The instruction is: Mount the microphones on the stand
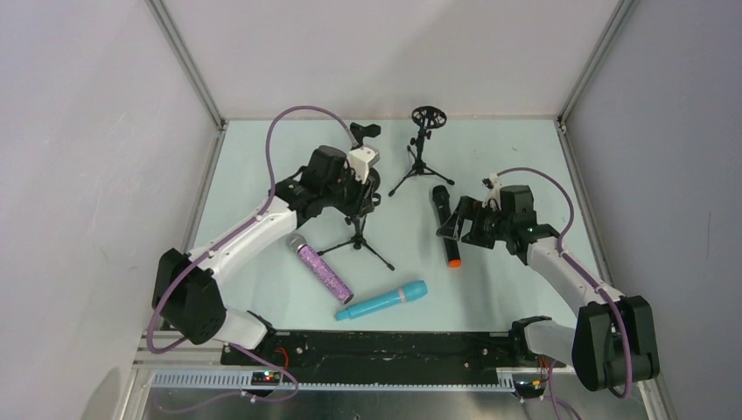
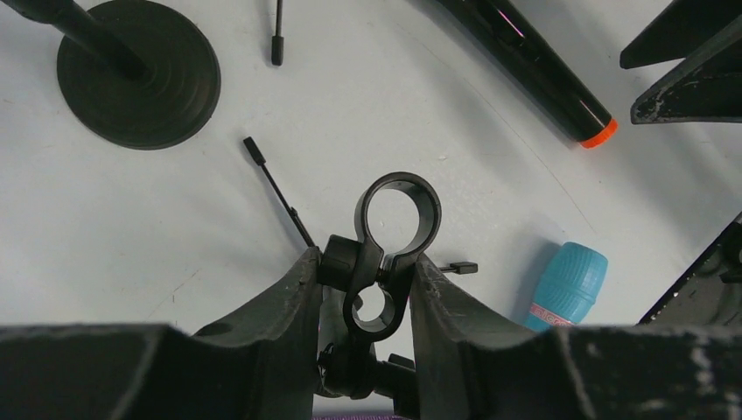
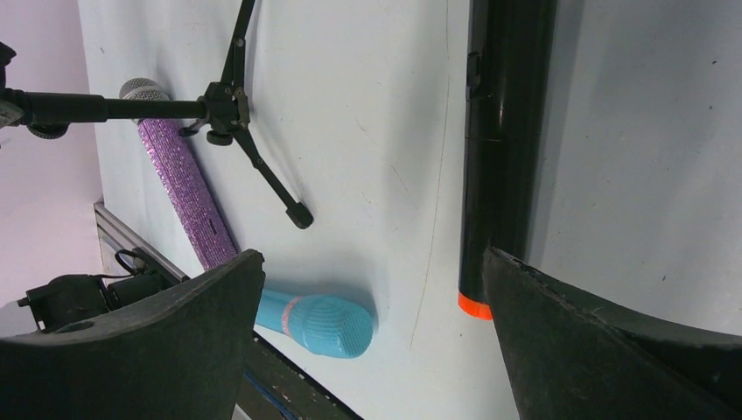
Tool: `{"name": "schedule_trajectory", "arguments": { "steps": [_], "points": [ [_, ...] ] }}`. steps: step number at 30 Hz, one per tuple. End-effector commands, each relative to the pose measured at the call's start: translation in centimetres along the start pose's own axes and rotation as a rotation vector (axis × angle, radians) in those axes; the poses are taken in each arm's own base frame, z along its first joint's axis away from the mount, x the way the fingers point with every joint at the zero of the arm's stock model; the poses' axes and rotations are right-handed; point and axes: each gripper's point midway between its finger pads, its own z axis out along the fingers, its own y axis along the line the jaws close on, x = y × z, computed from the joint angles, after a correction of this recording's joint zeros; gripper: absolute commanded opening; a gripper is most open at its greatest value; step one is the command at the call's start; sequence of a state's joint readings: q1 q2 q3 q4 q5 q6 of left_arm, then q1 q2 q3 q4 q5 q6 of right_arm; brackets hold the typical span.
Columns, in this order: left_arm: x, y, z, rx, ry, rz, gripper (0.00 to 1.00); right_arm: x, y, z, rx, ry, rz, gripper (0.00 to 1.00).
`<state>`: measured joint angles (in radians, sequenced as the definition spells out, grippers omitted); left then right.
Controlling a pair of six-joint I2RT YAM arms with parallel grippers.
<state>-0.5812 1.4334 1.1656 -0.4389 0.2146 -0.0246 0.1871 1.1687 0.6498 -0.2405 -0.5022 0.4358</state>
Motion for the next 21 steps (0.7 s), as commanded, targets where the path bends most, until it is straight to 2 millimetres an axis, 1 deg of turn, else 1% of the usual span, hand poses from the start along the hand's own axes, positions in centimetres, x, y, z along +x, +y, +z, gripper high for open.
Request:
{"name": "schedule_trajectory", "arguments": {
  "steps": [1, 3, 4, 6, 7, 11, 16, 21],
  "points": [
    [0.3, -0.2, -0.1, -0.015, 0.030, 0.029, 0.33, -2.4, 1.4, -0.1, -0.035, -0.063, -0.038, 1.00],
    [0.2, -0.6, 0.0, -0.008, 0.032, 0.037, 0.25, -2.3, 1.5, -0.1, -0.037, -0.062, -0.036, 1.00],
    [0.0, -0.5, 0.0, -0.018, 0.029, 0.039, 0.17, -2.3, 1.5, -0.1, -0.037, -0.060, -0.035, 1.00],
    [-0.3, -0.6, 0.0, -0.021, 0.023, 0.045, 0.08, -2.3, 1.6, -0.1, -0.040, -0.061, -0.037, 1.00],
    [-0.3, -0.7, 0.1, -0.015, 0.025, 0.064, 0.06, -2.3, 1.6, -0.1, -0.040, -0.063, -0.039, 1.00],
    [-1.1, -1.5, 0.0, 0.022, 0.016, 0.081, 0.01, -2.4, 1.7, -0.2, -0.040, -0.068, -0.041, 1.00],
    [-2.0, -3.2, -0.7, 0.065, -0.010, 0.150, 0.00, -2.3, 1.6, -0.4, -0.030, -0.070, -0.042, 1.00],
    [-3.1, -4.5, -1.2, 0.085, -0.035, 0.198, 0.00, -2.4, 1.6, -0.6, -0.026, -0.076, -0.047, 1.00]
  ]
}}
